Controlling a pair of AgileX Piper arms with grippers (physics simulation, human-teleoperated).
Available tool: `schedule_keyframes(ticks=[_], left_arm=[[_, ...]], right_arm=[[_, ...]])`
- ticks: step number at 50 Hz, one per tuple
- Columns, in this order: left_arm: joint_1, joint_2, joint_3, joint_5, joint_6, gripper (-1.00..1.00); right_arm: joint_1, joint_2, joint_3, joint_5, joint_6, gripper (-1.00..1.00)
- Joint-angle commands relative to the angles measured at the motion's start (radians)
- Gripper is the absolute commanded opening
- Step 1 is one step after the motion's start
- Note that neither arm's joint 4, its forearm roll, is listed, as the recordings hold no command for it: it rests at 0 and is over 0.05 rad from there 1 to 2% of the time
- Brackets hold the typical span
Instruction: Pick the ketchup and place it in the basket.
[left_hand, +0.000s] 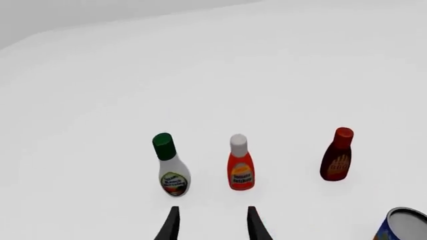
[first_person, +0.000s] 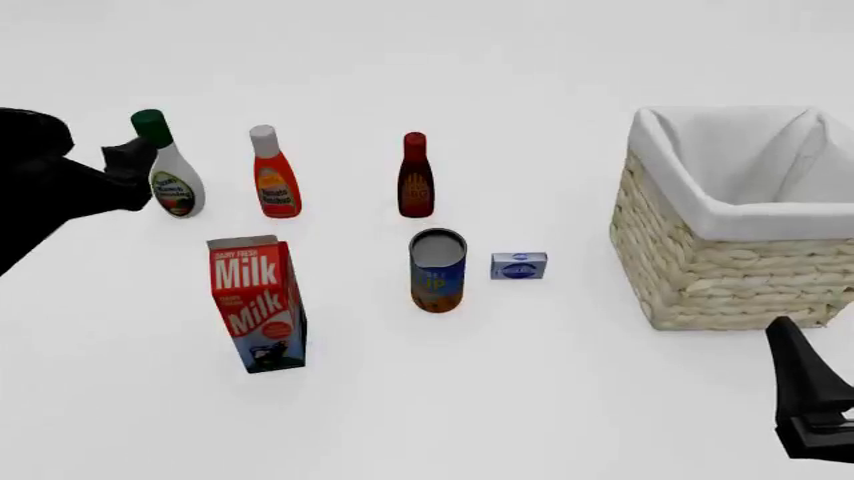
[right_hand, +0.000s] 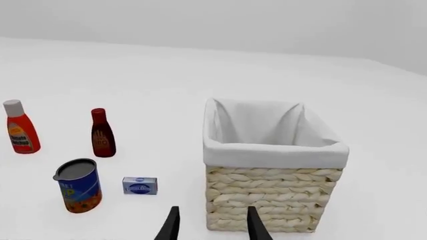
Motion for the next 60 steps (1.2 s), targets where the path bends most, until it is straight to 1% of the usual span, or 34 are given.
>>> schedule_keyframes(ticks=[1, 3, 5, 7, 10, 12, 13, 19, 21, 26, 35, 46, 60], left_arm=[[0.001, 0.154, -0.117, 0.009, -0.02, 1.0], [0.003, 0.169, -0.129, 0.012, -0.026, 1.0], [0.003, 0.175, -0.127, -0.008, -0.006, 1.0], [0.0, 0.206, -0.14, -0.012, -0.008, 1.0], [-0.005, 0.233, -0.137, -0.052, 0.025, 1.0], [-0.001, 0.272, -0.154, -0.056, 0.019, 1.0], [0.002, 0.282, -0.156, -0.07, 0.031, 1.0], [0.007, 0.334, -0.211, -0.061, 0.031, 1.0], [0.009, 0.35, -0.232, -0.051, 0.029, 1.0], [0.008, 0.377, -0.264, -0.041, 0.031, 1.0], [-0.011, 0.426, -0.283, -0.065, 0.063, 1.0], [-0.029, 0.488, -0.333, -0.054, 0.059, 1.0], [-0.04, 0.591, -0.431, -0.028, 0.033, 1.0]], right_arm=[[0.001, 0.007, 0.0, -0.003, 0.0, 1.0], [0.001, 0.01, 0.0, -0.006, 0.0, 1.0], [-0.001, 0.012, 0.0, -0.007, 0.0, 1.0], [-0.002, 0.016, 0.0, -0.008, 0.0, 1.0], [0.0, 0.026, 0.0, -0.017, 0.003, 1.0], [-0.001, 0.039, 0.0, -0.027, 0.001, 1.0], [0.003, 0.039, 0.0, -0.027, -0.005, 1.0], [0.002, 0.039, 0.0, -0.025, -0.007, 1.0], [0.002, 0.053, 0.0, -0.038, -0.005, 1.0], [0.002, 0.046, 0.0, -0.03, -0.002, 1.0], [0.0, 0.054, 0.0, -0.035, -0.001, 1.0], [0.004, 0.074, 0.0, -0.052, -0.002, 1.0], [0.002, 0.082, 0.0, -0.059, -0.002, 1.0]])
